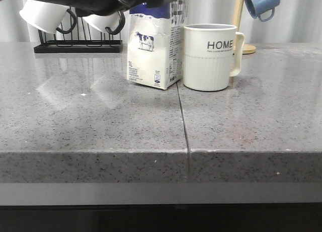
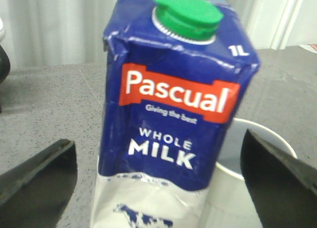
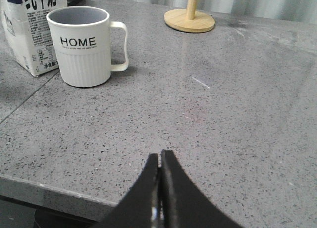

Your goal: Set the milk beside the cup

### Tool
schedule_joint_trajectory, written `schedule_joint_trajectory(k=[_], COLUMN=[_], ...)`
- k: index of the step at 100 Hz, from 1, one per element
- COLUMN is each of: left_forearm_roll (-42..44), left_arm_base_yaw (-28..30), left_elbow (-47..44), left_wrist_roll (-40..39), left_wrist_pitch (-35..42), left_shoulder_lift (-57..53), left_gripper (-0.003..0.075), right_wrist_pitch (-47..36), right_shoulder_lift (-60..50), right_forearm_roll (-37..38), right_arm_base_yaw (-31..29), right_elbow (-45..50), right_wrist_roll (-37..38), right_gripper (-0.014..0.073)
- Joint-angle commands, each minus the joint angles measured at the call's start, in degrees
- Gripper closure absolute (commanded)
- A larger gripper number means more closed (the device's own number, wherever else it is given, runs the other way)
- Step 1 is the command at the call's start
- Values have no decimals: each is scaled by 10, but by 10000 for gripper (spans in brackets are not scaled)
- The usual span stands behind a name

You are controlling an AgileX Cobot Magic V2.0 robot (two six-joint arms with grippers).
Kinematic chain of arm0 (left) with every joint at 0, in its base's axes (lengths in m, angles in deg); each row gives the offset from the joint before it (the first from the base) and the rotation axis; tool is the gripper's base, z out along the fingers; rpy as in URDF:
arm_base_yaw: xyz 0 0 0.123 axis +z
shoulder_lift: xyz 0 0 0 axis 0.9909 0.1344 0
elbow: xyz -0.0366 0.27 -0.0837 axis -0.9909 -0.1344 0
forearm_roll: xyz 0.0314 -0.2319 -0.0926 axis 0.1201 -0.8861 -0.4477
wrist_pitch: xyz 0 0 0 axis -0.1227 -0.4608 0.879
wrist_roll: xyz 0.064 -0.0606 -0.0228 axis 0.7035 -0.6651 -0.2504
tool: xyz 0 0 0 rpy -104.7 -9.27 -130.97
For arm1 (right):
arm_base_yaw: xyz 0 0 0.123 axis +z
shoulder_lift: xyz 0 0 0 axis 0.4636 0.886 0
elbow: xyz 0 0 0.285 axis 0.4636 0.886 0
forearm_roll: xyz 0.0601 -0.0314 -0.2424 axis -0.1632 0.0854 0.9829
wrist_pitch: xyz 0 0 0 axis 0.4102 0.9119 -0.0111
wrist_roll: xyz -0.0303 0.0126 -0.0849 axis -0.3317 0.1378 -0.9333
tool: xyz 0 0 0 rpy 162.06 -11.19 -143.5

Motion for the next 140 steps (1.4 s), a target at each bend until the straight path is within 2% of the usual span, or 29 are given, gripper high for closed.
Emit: schedule_joint_trajectory(k=[1, 11, 21, 41, 71, 104, 125, 140], left_forearm_roll=[1, 1, 1, 1, 1, -8, -8, -8], left_arm_base_yaw=[-6, -6, 0, 37, 142, 278, 330, 350], left_elbow=[-14, -51, -83, -137, -194, -289, -337, -367], left_wrist_roll=[17, 33, 55, 88, 90, 90, 90, 90], left_wrist_pitch=[47, 42, 20, -36, -110, -153, -236, -238], left_shoulder_lift=[-57, -101, -146, -230, -333, -482, -598, -665], left_gripper=[113, 164, 290, 738, 741, 741, 741, 741], right_wrist_pitch=[-41, -41, -41, -41, -41, -41, -41, -41], right_shoulder_lift=[5, 5, 5, 5, 5, 5, 5, 5], right_forearm_roll=[2, 2, 2, 2, 2, 2, 2, 2], right_arm_base_yaw=[-1, -1, -1, -1, -1, -1, -1, -1], right_elbow=[-15, -15, -15, -15, -15, -15, -15, -15], right_wrist_roll=[-1, -1, -1, -1, -1, -1, -1, -1], right_gripper=[661, 661, 661, 661, 661, 661, 661, 661])
